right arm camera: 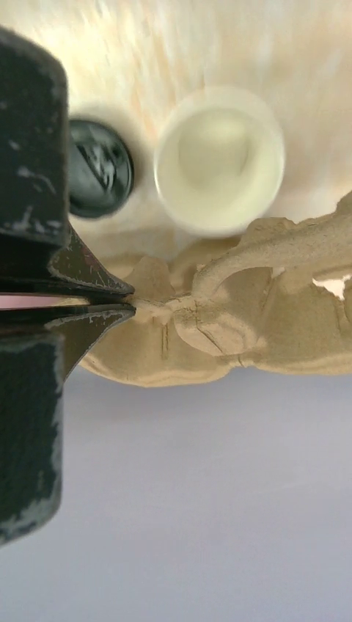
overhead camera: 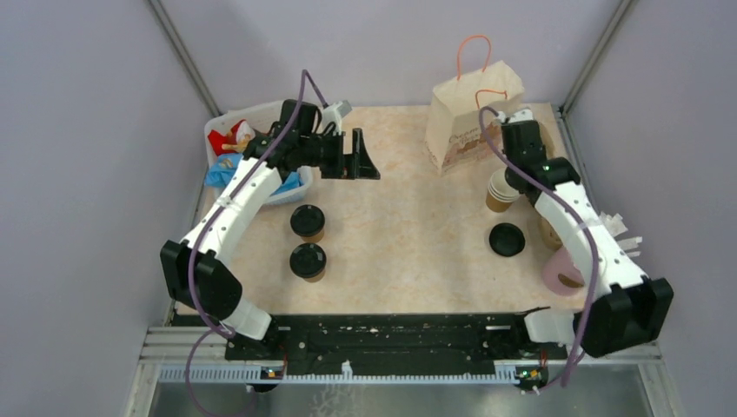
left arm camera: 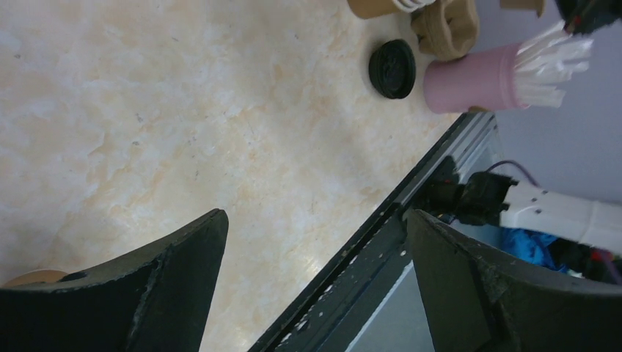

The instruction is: Pack the takeout coffee

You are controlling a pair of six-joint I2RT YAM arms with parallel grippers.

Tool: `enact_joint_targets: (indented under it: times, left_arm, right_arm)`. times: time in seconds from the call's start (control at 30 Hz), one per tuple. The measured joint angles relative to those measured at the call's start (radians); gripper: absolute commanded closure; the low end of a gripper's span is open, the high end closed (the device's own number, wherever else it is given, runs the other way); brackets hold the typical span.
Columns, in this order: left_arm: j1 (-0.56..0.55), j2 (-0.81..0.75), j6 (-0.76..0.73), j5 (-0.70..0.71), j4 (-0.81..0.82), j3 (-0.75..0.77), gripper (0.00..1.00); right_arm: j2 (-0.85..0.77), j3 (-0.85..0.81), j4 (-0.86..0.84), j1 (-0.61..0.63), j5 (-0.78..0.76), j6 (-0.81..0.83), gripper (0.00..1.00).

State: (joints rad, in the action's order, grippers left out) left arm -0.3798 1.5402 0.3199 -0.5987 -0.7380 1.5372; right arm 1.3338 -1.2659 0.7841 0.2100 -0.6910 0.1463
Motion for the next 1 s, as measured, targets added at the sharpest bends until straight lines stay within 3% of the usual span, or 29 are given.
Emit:
enact_joint_targets:
  times: [0.17, 0.33, 0.5, 0.77, 1.0]
  left_arm:
    - [0.041, -0.035, 0.169, -0.063, 0.096, -0.018, 0.05]
    - [0.075, -0.135, 0.39, -0.152, 0.233, -0.059, 0.16]
    - [0.074, -0.192, 0.527, -0.216, 0.291, -0.072, 0.21]
    - [0.075, -0.281, 0.549, -0.174, 0.2, -0.103, 0.34]
    - [0.077, -0.288, 0.531, -0.118, 0.118, -0.102, 0.45]
  right_arm:
    - [-0.159, 0.001, -0.098, 0.241, 0.101, 0.147, 1.0]
    - [-0.289, 0.077, -0.234, 0.549, 0.192, 0.312, 1.0]
    - [-0.269, 0.122, -0.291, 0.782, 0.22, 0.404, 1.0]
    - [-0.2, 0.142, -0.358, 0.938, 0.187, 0.41, 1.0]
    - [-0.185, 0.142, -0.401, 0.966, 0.146, 0.399, 1.0]
